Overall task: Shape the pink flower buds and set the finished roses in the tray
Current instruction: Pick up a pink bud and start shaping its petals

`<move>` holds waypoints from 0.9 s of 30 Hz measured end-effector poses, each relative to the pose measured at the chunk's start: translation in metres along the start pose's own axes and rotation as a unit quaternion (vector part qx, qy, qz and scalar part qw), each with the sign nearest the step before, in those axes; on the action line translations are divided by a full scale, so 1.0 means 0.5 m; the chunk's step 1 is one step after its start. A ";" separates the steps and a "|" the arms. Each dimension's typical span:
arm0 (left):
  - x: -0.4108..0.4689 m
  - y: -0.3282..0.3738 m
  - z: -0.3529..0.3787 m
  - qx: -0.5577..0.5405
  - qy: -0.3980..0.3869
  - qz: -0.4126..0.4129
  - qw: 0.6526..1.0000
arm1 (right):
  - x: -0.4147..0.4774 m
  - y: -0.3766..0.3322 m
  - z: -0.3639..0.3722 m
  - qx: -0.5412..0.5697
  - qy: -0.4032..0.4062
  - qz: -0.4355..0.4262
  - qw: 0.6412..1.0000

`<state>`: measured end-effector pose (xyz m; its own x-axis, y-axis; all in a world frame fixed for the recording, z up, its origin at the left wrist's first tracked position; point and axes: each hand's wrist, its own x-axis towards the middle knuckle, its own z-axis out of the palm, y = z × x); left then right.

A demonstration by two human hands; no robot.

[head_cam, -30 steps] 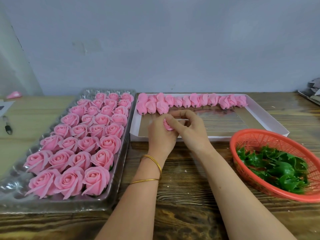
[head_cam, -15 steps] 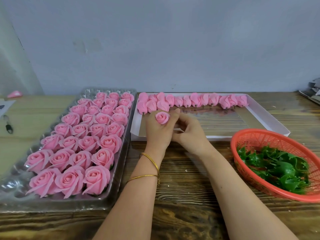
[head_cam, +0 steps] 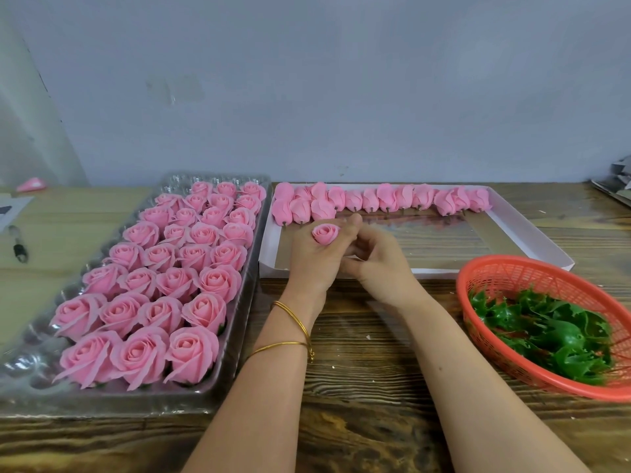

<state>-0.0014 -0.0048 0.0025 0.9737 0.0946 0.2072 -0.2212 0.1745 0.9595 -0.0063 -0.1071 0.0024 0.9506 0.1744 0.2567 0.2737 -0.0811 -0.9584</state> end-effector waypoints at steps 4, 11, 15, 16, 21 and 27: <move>0.001 -0.001 -0.005 0.012 -0.001 0.002 1.000 | -0.003 -0.002 0.001 0.003 -0.020 -0.003 1.000; 0.004 -0.003 0.002 0.018 -0.007 0.005 1.000 | -0.001 0.002 0.002 0.007 -0.012 0.003 1.000; 0.004 -0.004 0.008 0.017 0.002 0.007 1.000 | 0.001 0.010 0.006 -0.016 0.008 -0.008 1.000; 0.004 -0.005 0.008 0.016 0.003 0.011 1.000 | 0.001 0.013 0.007 -0.016 0.014 -0.007 1.000; 0.001 -0.004 0.010 0.024 0.006 0.029 0.999 | 0.006 0.021 0.005 -0.009 0.027 -0.002 1.000; -0.007 0.007 0.003 0.003 -0.018 0.030 0.999 | 0.003 0.016 0.001 0.009 0.017 -0.001 1.000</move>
<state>-0.0054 -0.0060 0.0057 0.9603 0.0692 0.2704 -0.2783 0.1630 0.9466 -0.0029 -0.1068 -0.0050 0.9548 0.1405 0.2619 0.2726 -0.0632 -0.9601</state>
